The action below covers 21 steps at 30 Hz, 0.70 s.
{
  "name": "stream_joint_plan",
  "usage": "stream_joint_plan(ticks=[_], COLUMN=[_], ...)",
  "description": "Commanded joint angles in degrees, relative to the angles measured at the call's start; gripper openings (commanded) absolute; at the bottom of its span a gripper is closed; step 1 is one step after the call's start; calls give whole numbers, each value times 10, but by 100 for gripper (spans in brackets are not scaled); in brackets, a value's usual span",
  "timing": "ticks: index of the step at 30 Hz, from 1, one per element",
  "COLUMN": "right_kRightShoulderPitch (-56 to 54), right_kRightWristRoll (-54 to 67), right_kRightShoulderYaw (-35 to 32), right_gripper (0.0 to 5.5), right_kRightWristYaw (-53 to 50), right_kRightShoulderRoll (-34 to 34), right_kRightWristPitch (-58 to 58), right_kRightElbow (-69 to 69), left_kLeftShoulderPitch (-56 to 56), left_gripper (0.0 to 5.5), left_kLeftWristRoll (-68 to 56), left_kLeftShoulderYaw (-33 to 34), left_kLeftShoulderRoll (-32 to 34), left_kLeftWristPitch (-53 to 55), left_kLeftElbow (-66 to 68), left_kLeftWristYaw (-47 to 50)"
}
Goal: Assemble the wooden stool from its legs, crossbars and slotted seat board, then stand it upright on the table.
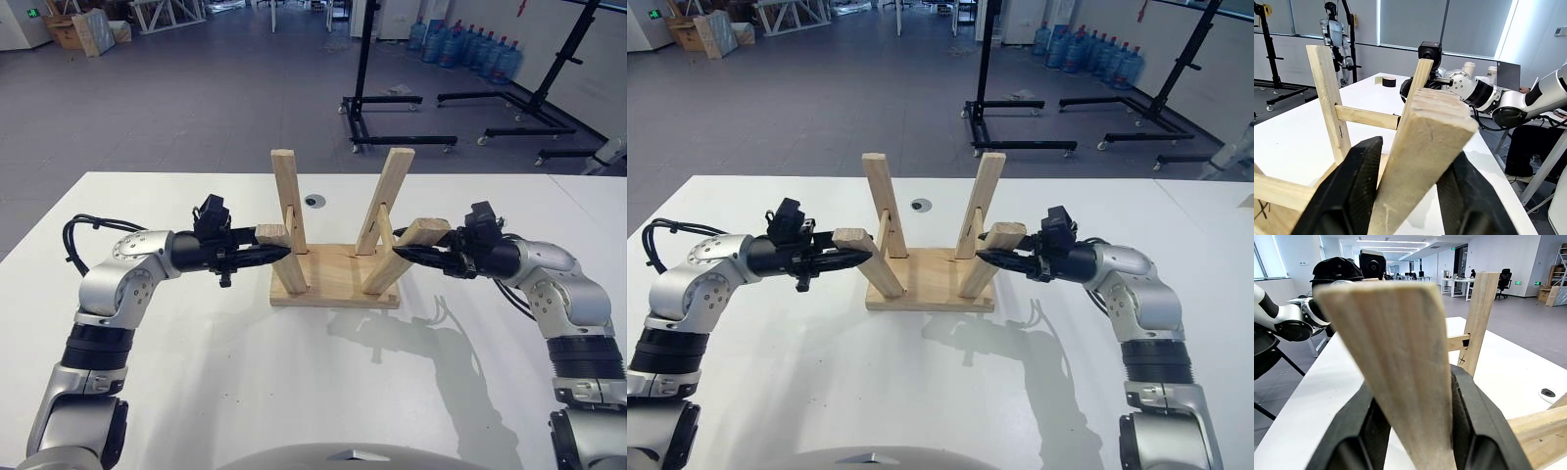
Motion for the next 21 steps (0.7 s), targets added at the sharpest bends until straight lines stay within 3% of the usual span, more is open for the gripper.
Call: stream_joint_plan(ticks=[1,5,10,15,19,20,21], right_kRightShoulderPitch=[-46,-183,-349,-385,-343,-336,-333], right_kRightWristRoll=[44,91,47,-7,-25,-27,-27], right_kRightShoulderYaw=[-8,-2,-27,-38,-45,-43,-44], right_gripper=[142,142,142,146,151,190,224], right_kRightWristYaw=[-39,-82,-262,-361,-359,-357,-351], right_kRightShoulderRoll=[-15,-39,32,84,103,105,106], right_kRightWristPitch=[123,343,481,452,390,383,383], right_kRightElbow=[15,92,312,495,537,537,538], left_kLeftShoulderPitch=[-23,-113,-255,-290,-281,-281,-283], left_gripper=[154,145,117,117,118,118,162], left_kLeftWristRoll=[-52,-149,-143,-72,-18,-11,-9], left_kLeftShoulderYaw=[1,63,119,137,117,111,109], left_kLeftShoulderRoll=[26,21,-62,-125,-140,-141,-141], left_kLeftWristPitch=[135,322,469,419,338,327,323], left_kLeftElbow=[-9,33,215,415,512,523,534], left_kLeftWristYaw=[26,134,323,408,384,375,366])
